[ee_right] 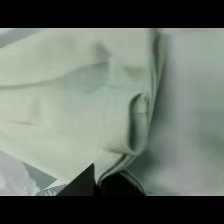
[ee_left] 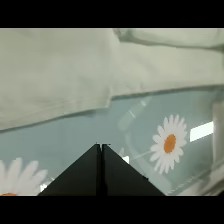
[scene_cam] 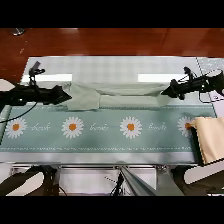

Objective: Fold the shirts.

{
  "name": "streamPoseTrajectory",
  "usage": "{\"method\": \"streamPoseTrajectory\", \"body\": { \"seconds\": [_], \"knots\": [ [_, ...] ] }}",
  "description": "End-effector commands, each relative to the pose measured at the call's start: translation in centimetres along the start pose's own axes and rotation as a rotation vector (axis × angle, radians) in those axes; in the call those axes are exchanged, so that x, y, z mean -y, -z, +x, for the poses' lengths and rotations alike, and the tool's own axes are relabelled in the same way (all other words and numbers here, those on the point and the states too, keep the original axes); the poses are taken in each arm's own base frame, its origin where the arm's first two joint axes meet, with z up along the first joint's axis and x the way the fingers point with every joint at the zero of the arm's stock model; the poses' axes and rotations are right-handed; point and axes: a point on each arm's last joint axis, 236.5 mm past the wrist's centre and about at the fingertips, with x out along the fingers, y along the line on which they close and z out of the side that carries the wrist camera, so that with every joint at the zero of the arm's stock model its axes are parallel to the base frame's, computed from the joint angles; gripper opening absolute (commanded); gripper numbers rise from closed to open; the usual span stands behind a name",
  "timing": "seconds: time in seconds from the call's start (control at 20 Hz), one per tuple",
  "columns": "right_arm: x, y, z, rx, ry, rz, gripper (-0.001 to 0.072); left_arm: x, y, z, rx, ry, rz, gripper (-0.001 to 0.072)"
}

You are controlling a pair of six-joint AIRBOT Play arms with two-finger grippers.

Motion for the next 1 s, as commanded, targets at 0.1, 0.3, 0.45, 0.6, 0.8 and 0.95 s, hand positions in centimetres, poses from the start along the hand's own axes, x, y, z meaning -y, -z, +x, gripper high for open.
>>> {"method": "streamPoseTrajectory", "body": {
  "seconds": [0.1, 0.3, 0.45, 0.6, 0.8, 0.95],
  "knots": [
    [-5.1, 4.2, -7.5, 0.109, 0.109, -0.229, 0.0020, 5.7, 1.0, 6.1, -0.023, 0.048, 0.121, 0.0022],
    [-7.7, 10.4, -11.6, 0.238, 0.181, -0.278, 0.0020, 10.8, 0.5, 12.7, -0.065, 0.013, 0.201, 0.0021],
    [-10.1, 14.3, -13.5, 0.303, 0.169, -0.312, 0.0020, 16.0, 2.1, 18.7, -0.157, 0.064, 0.262, 0.0021],
    [-12.3, 16.5, -15.3, 0.369, 0.160, -0.348, 0.0020, 19.4, 6.3, 23.8, -0.305, 0.091, 0.272, 0.0021],
    [-14.1, 18.1, -15.9, 0.388, 0.116, -0.375, 0.0020, 22.2, 12.5, 27.8, -0.416, 0.105, 0.255, 0.0022],
    [-14.1, 18.0, -15.8, 0.381, 0.111, -0.374, 0.0021, 24.0, 15.6, 27.2, -0.489, 0.149, 0.384, 0.0023]
  ]
}}
